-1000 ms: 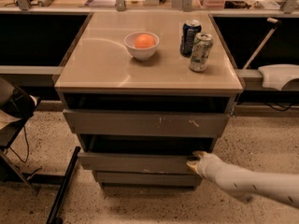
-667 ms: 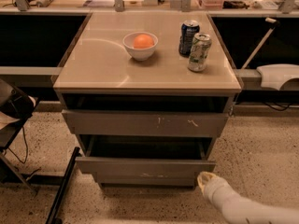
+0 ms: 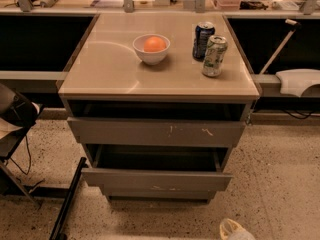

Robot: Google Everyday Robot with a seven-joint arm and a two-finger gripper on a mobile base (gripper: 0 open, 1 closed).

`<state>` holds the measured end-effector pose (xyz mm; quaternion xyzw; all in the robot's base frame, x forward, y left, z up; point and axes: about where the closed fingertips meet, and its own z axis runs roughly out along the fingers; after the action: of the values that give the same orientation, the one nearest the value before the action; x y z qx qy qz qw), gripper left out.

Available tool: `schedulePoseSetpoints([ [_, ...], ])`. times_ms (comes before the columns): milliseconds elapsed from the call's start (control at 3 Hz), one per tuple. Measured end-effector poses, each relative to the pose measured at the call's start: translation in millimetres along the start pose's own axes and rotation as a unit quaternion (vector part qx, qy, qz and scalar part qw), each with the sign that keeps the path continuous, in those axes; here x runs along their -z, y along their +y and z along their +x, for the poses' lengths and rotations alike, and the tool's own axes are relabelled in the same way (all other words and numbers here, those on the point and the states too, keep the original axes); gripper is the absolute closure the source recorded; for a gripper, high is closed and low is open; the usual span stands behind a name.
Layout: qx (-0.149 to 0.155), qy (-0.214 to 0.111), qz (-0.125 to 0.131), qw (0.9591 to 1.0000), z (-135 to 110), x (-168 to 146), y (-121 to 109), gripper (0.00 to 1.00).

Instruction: Open middle drawer

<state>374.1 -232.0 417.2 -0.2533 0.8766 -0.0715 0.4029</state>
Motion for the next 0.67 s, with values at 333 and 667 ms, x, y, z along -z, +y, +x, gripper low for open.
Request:
schedulePoseSetpoints([
  [333,0.0,0.0,0.0,1.0,-0.2,-0.2,0.1,0.58],
  [667,0.0,0.0,0.0,1.0,-0.2,-0.2,0.1,0.35],
])
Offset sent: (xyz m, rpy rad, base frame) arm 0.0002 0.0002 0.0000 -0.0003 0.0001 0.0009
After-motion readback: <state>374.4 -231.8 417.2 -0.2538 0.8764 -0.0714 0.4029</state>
